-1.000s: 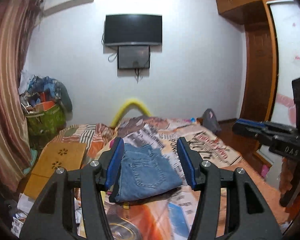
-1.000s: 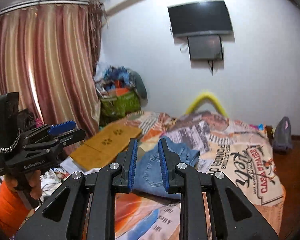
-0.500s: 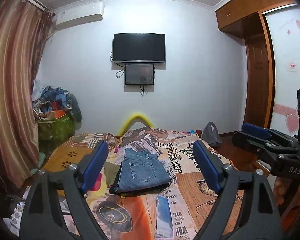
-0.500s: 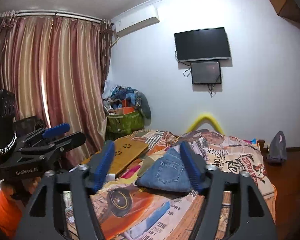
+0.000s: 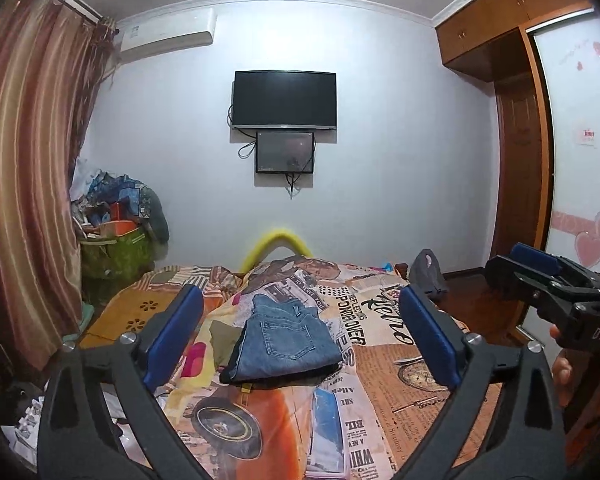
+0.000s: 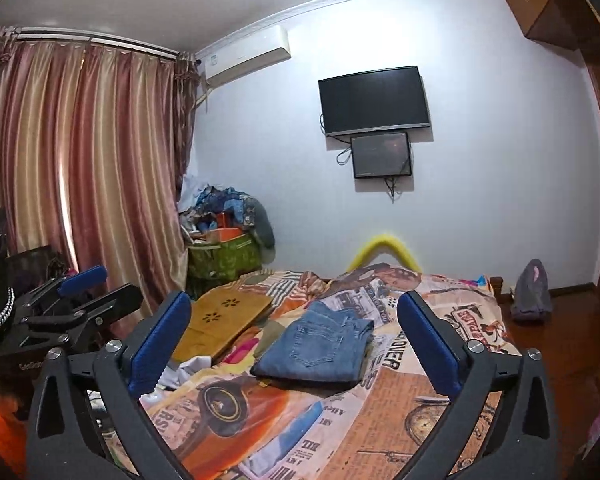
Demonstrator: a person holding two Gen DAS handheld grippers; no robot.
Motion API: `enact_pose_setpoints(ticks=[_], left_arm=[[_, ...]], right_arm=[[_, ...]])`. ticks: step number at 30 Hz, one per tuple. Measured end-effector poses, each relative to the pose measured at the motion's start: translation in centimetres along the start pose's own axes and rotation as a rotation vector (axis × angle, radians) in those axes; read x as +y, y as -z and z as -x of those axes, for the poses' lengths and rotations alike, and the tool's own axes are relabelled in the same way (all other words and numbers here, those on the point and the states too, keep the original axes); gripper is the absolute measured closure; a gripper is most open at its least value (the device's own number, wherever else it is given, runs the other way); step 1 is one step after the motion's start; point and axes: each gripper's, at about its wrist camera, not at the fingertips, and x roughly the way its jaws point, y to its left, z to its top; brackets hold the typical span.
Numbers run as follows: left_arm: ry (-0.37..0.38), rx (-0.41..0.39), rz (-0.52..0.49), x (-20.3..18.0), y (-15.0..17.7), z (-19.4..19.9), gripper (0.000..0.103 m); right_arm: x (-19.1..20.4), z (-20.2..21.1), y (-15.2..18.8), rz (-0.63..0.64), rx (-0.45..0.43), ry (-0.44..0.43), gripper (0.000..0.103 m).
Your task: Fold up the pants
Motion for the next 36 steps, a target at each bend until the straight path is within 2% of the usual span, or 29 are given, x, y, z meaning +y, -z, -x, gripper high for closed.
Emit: enact_pose_setpoints(ticks=[36], left_arm=[[0.008, 0.028, 0.027, 0.5, 0.9, -1.0, 0.002]], right_arm=[[0.1, 0.3, 0.5, 0.016, 0.026, 0.026, 0.000]])
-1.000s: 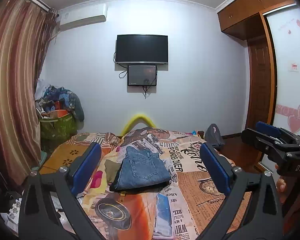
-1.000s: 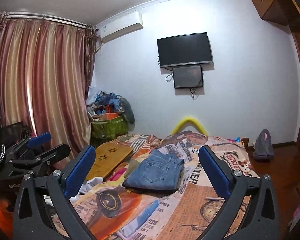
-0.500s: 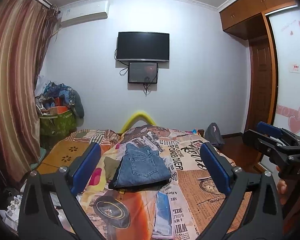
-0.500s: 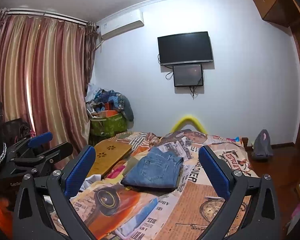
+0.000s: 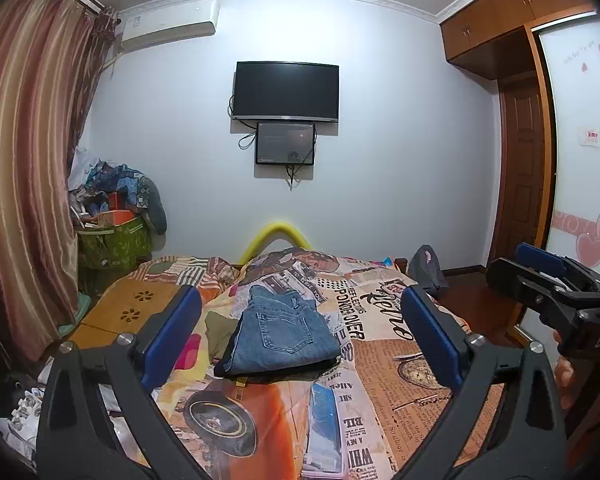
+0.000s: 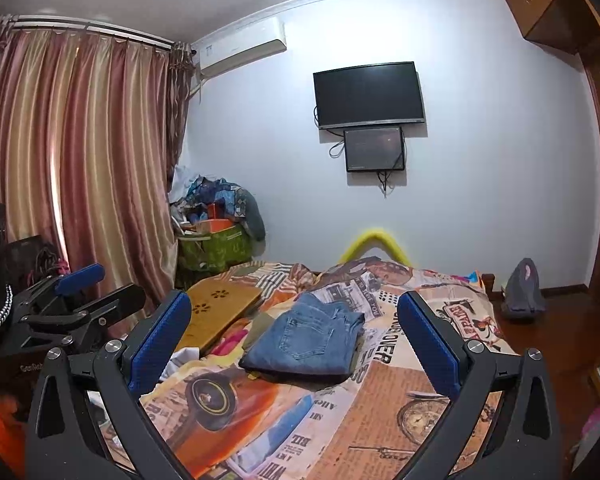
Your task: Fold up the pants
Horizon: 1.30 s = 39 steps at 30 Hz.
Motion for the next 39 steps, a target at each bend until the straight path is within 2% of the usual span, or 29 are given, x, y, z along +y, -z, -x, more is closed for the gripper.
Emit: enact_pose_setpoints(ticks=[39], left_arm=[[0.066, 0.012, -0.023, 0.57, 0.66, -0.35, 0.000]], right_arm=[[-0.90, -0.26, 0.63, -0.006, 0.009, 0.020, 0.000]])
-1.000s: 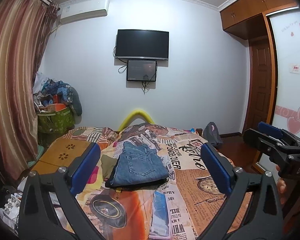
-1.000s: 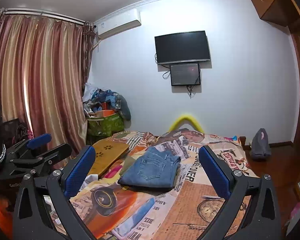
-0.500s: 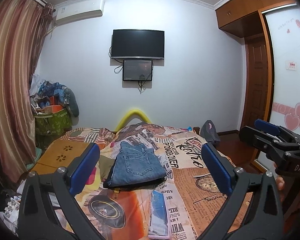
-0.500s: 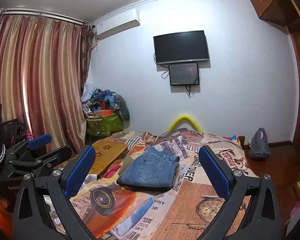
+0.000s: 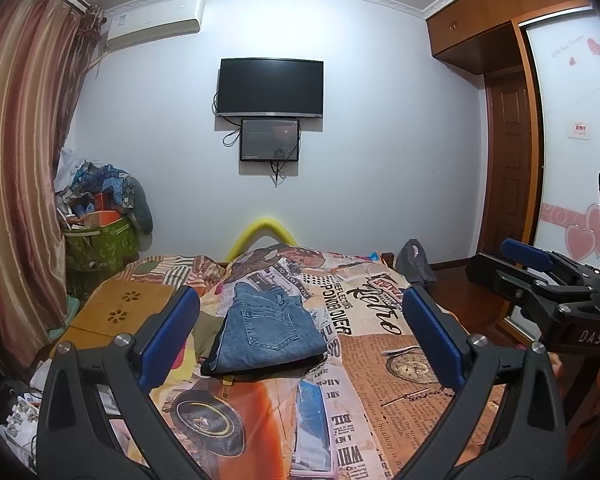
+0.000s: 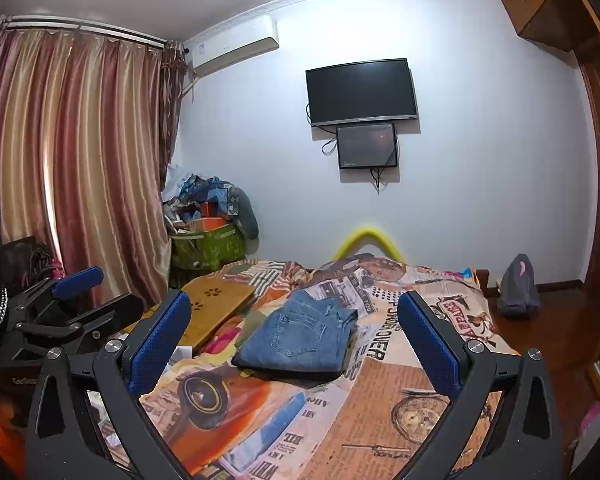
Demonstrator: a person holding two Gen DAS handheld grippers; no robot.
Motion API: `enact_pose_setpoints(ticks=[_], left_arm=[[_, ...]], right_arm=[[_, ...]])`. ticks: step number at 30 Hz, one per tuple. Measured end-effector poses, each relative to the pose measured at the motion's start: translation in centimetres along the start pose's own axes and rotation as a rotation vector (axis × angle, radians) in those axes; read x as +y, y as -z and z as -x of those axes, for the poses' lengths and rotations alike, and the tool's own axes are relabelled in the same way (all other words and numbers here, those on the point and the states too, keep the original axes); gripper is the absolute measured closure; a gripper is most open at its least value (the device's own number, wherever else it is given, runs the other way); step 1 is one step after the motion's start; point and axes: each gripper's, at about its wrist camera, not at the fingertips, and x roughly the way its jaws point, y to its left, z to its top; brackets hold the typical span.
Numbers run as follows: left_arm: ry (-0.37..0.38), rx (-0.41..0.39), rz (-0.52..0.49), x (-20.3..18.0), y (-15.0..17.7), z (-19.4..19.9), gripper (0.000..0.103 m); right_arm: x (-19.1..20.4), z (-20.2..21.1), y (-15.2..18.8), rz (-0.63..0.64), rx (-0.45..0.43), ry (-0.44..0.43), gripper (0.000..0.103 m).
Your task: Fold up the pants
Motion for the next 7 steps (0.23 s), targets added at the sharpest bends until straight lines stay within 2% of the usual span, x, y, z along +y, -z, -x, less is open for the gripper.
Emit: enact_pose_setpoints(ticks=[7], left_arm=[[0.003, 0.009, 0.009, 0.23, -0.07, -0.23, 0.000]], right_arm=[[-0.02, -0.02, 0.09, -0.001, 0.000, 0.002, 0.000]])
